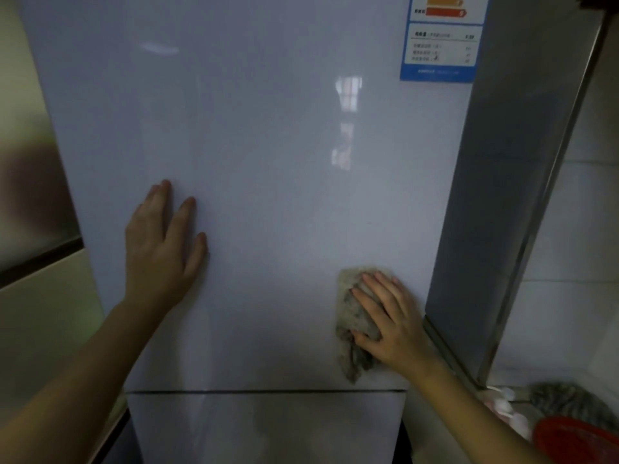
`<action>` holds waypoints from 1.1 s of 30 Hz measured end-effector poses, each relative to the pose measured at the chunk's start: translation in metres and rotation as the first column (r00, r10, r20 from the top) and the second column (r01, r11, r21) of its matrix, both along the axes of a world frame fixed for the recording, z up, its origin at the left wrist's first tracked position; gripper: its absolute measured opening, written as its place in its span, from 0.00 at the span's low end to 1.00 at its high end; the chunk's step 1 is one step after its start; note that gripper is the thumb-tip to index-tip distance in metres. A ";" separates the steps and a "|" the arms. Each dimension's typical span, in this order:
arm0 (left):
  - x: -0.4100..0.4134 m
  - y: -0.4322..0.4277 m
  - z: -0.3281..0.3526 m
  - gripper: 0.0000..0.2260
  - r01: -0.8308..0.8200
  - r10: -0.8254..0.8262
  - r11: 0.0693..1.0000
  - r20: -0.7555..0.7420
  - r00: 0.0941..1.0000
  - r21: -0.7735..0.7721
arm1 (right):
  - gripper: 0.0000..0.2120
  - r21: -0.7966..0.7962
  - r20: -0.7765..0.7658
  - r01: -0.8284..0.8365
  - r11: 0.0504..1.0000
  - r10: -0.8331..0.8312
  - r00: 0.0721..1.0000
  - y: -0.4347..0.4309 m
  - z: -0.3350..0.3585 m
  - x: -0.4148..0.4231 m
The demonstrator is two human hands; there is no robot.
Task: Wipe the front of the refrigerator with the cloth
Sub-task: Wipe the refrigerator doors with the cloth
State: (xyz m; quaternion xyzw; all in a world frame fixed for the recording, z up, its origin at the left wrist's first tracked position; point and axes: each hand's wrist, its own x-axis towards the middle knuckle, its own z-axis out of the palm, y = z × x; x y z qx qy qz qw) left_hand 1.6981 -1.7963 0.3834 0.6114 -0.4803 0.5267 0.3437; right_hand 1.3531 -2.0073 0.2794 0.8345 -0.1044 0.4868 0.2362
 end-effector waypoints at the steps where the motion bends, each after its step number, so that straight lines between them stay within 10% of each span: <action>1: 0.004 0.004 -0.004 0.24 -0.003 0.003 1.000 0.009 1.000 -0.003 | 0.29 0.021 0.027 0.013 1.000 -0.013 1.000 -0.001 0.001 -0.006; 12: 0.052 0.030 -0.052 0.25 -0.004 0.005 0.997 -0.004 1.000 0.073 | 0.30 0.044 0.307 -0.072 0.996 0.055 0.950 0.027 0.125 0.075; 26: 0.054 0.034 -0.060 0.24 0.101 -0.098 0.993 -0.041 0.994 0.062 | 0.27 -0.017 -0.192 -0.018 1.000 0.015 0.981 0.067 -0.036 0.109; 33: 0.059 0.039 -0.068 0.24 0.124 -0.119 0.989 -0.062 0.991 0.085 | 0.31 0.208 0.141 0.044 0.977 -0.075 0.987 0.069 0.009 0.103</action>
